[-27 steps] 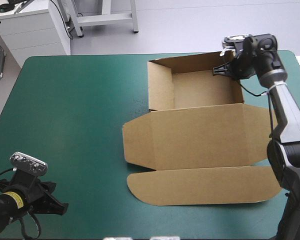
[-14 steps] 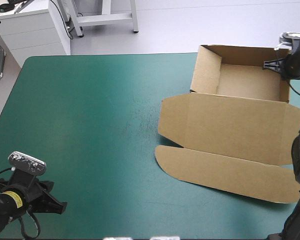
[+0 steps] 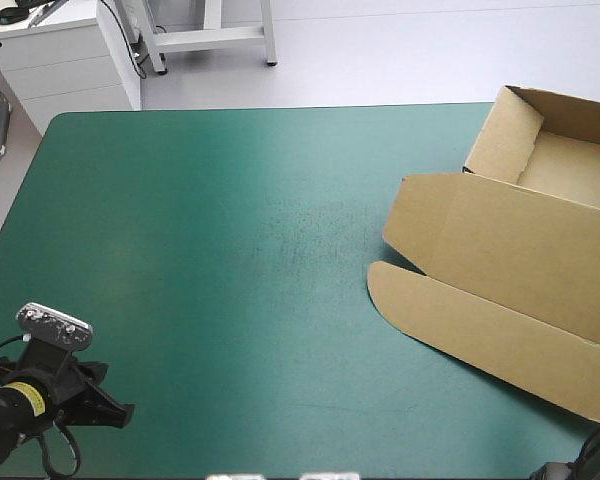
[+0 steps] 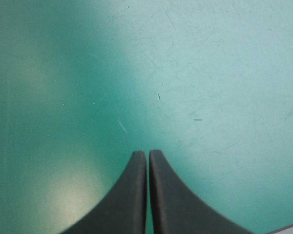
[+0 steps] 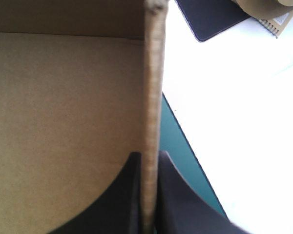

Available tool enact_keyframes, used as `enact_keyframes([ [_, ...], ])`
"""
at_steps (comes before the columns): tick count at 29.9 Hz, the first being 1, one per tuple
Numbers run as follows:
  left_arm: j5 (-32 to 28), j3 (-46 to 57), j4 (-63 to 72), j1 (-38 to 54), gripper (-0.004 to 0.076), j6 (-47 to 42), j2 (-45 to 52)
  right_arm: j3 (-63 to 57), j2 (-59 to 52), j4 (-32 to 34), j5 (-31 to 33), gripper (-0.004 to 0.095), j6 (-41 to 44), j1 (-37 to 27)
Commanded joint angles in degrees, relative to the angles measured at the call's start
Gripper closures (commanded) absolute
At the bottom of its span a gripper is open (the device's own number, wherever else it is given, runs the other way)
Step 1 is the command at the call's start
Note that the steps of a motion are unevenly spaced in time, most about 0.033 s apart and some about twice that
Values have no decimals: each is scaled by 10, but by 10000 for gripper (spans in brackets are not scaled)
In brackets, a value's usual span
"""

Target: Fold the box

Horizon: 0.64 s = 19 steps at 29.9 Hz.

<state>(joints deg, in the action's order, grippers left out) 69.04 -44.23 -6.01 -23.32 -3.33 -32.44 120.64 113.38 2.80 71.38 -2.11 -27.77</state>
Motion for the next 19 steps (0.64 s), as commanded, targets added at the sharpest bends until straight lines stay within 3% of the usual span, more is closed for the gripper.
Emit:
enact_keyframes([
  [1, -24, -13, -5, -2, 731, -10, -4, 21, -28, -6, -18, 906, -15, -14],
  [5, -35, -13, -5, -2, 731, -13, -4, 21, -28, -5, -22, 788, -32, -16],
  [8, -43, -13, -5, -2, 731, -13, -4, 21, -28, -6, -21, 582, -34, -16],
  [12, -45, -13, -5, -2, 731, -14, -4, 22, -33, -11, -15, 157, -34, -16],
  [13, -46, -13, -5, -2, 731, -14, -4, 22, -34, -12, -14, 96, -34, -16],
  [15, -46, -13, -5, -2, 731, -14, -4, 22, -40, -13, -13, 19, -34, -16],
  [19, -46, -13, -4, -2, 731, -14, -4, 25, -55, -28, -7, 89, -52, -16],
])
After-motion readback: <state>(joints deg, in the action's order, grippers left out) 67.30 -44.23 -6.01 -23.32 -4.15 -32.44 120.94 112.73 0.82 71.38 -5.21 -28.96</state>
